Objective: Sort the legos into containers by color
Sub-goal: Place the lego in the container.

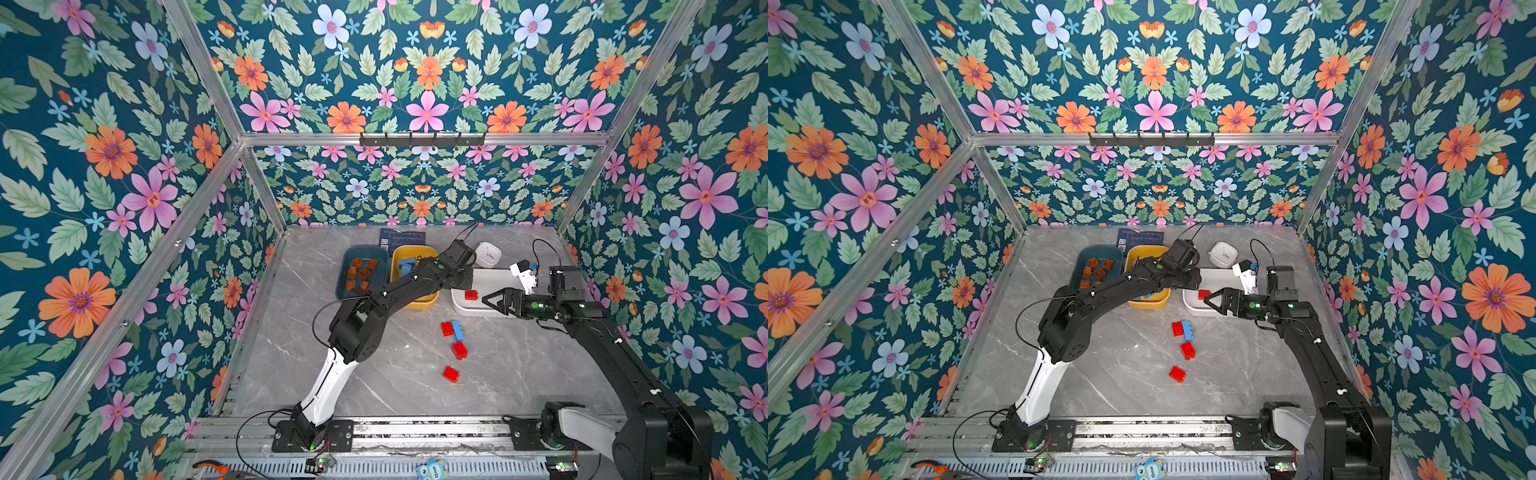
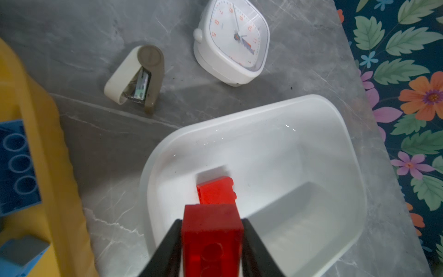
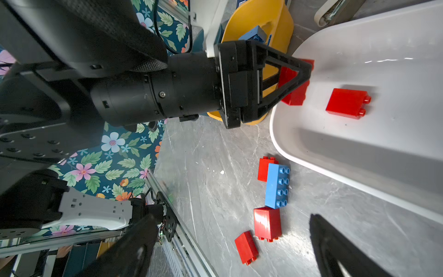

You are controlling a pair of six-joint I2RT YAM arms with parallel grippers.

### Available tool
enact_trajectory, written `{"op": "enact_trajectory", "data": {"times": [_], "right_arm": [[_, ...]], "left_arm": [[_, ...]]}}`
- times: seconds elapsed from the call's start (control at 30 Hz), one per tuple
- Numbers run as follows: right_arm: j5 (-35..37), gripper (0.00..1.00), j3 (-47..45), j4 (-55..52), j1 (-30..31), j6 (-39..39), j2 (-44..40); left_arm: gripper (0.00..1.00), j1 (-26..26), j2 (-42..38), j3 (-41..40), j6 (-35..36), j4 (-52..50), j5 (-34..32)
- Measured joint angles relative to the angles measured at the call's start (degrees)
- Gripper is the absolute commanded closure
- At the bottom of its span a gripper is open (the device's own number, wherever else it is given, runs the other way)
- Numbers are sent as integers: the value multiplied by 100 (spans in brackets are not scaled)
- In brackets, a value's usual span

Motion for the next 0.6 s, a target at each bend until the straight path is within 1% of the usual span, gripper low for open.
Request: {"op": "enact_trajectory", "data": {"times": [0.07,0.17,0.27,0.37,0.5,0.6], "right_arm": [[13,1,4,-26,0,-33,2],[4,1,4,-79,0,-42,39],[-9,1,15,-136,35,-57,98],[55,1,87,-212,221,-103,127],[269,2,107,-260,527,-120,162],[566,3,70,-256,787,-7,203]], "left_arm": [[25,37,-59,2,26,35,83],[14,72,-321,-131,118,79,125],[9,109,-772,-487,214,138,188],[0,153,-1349,-1080,334,192,240],[0,271,-2232,-2033,472,262,374],[0,391,-2892,-2715,511,310,483]]}}
